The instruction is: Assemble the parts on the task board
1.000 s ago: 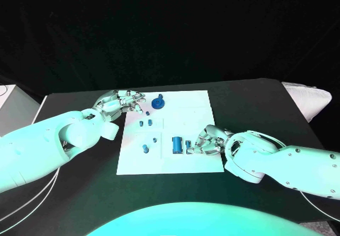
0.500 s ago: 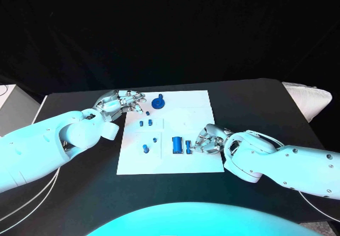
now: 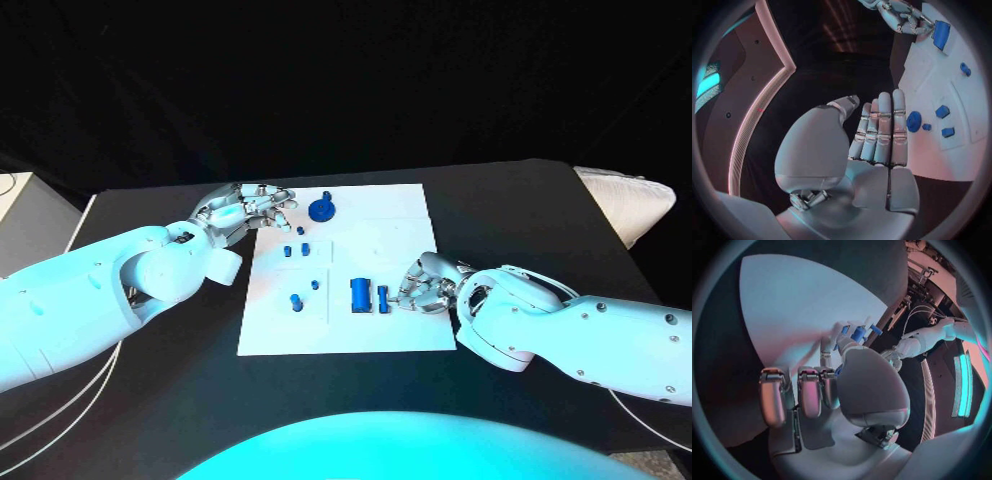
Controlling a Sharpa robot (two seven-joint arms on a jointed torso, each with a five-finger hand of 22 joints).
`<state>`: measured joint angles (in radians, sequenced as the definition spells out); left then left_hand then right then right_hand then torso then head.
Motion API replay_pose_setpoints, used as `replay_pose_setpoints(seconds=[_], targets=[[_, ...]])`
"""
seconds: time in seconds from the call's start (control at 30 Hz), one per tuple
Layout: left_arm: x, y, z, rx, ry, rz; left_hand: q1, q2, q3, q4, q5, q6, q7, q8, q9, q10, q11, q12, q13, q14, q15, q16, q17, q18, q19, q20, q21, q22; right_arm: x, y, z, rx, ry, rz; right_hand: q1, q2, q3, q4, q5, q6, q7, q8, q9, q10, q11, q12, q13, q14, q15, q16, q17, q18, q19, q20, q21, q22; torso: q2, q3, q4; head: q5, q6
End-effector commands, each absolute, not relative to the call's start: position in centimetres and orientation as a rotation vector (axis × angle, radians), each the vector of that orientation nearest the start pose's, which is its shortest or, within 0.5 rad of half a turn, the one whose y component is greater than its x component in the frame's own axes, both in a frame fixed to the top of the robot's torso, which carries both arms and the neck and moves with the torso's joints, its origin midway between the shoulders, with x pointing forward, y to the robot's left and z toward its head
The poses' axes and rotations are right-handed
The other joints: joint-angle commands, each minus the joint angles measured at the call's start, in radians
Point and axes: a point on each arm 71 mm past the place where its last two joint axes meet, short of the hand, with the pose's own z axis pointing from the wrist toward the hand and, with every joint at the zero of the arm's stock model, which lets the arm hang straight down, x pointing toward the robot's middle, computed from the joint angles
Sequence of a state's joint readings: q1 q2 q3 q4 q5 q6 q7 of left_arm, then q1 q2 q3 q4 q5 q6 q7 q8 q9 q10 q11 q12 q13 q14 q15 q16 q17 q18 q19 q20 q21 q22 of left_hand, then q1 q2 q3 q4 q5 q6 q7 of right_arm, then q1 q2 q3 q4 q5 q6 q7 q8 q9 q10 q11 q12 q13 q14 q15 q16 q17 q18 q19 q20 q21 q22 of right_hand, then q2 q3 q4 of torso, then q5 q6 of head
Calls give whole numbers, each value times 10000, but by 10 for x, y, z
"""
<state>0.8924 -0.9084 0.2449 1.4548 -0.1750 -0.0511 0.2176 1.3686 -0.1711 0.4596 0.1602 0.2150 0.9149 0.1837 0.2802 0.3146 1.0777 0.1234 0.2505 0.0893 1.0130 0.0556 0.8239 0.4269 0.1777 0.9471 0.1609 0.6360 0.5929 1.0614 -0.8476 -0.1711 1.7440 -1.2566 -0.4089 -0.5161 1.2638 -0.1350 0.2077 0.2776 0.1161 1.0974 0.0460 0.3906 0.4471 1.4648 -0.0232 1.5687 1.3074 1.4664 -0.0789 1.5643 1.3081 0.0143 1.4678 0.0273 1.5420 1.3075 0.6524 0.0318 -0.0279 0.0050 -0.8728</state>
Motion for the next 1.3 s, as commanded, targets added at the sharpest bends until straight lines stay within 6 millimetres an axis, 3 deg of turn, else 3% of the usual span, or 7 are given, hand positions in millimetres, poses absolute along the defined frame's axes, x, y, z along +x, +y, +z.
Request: replay_pose_setpoints(seconds=[0.03,0.7,0.83,0.87,0.97,1.07,1.3], targets=[[471,254,-236,-11915,16116,-15914,-38,100,-13,54,23,9,11,-32,7,-22,19,-57,9,-27,63,-36,9,42,66,-15,-52,-14,391,-169,-279,2627,20341,5544,-34,-121,-13,60,14,-26,8,-36,-13,1060,-29,21,2634,1044,-71,65,2627,-91,967,-55,15,2565,-5,-3,-8,9,2],[470,253,-239,-12037,15816,-15909,-32,120,-14,79,23,6,7,-34,10,-23,17,-60,13,-28,63,-38,16,43,76,-14,-71,-27,411,-196,-253,5537,17469,9016,304,-320,-244,40,472,-647,281,-251,-79,795,205,-766,2363,1023,117,16,2547,174,612,93,-1445,2194,-65,-36,-23,-17,122],[473,252,-241,-12159,15376,-15828,-36,60,-54,91,6,-11,10,-44,10,-20,18,-60,20,-55,68,-55,18,39,70,-9,-103,-45,432,-213,-253,7231,16961,9796,942,-303,69,-20,689,-1224,560,-417,-100,-524,410,-4020,1094,326,282,-1564,470,875,-568,267,-5764,908,-138,-82,-25,-29,410],[474,252,-242,-12209,15217,-15798,-68,27,-88,126,-2,-29,18,-56,7,-20,26,-60,25,-86,79,-72,18,34,56,-1,-134,-62,438,-218,-253,7696,16805,9951,1165,-287,285,-40,759,-1421,623,-482,-109,-1393,497,-5968,206,-172,366,-2707,-726,1232,-1279,325,-8204,22,-157,-96,-28,-27,502],[477,251,-243,-12333,14795,-15728,-201,-120,-261,295,-6,-97,43,-109,-5,-45,62,-68,47,-279,133,-155,15,12,-49,52,-316,-163,451,-229,-253,8557,16349,10260,1404,-402,735,-13,790,-1564,719,-558,-112,-2674,565,-9393,-1839,-866,442,-5032,-2756,1691,-2116,439,-12094,-1906,-217,-139,-26,49,720],[482,251,-246,-12503,14354,-15457,-129,-218,-531,547,-21,-191,114,-193,-17,-146,160,-68,113,-1205,362,-788,-227,-54,-684,281,-1104,-580,467,-241,-253,9167,15848,10531,1488,-544,1271,72,780,-1801,908,-779,-196,-3595,811,-11400,-3541,-2235,700,-8192,-5036,1628,-2619,650,-13197,-2953,-289,-178,-18,119,952],[494,256,-256,-12878,13701,-14379,621,-339,-412,402,-53,-536,81,-480,-176,-158,293,-751,-168,-1647,645,-2924,-1087,-2,-1153,698,-2644,-1573,498,-260,-254,9579,14882,10899,1425,-971,2631,-248,517,-1831,1398,-1496,-650,-3569,1449,-14718,-8709,-4127,1605,-12228,-7070,1662,-4620,1684,-14818,-6262,-458,-265,-1,207,1362]])
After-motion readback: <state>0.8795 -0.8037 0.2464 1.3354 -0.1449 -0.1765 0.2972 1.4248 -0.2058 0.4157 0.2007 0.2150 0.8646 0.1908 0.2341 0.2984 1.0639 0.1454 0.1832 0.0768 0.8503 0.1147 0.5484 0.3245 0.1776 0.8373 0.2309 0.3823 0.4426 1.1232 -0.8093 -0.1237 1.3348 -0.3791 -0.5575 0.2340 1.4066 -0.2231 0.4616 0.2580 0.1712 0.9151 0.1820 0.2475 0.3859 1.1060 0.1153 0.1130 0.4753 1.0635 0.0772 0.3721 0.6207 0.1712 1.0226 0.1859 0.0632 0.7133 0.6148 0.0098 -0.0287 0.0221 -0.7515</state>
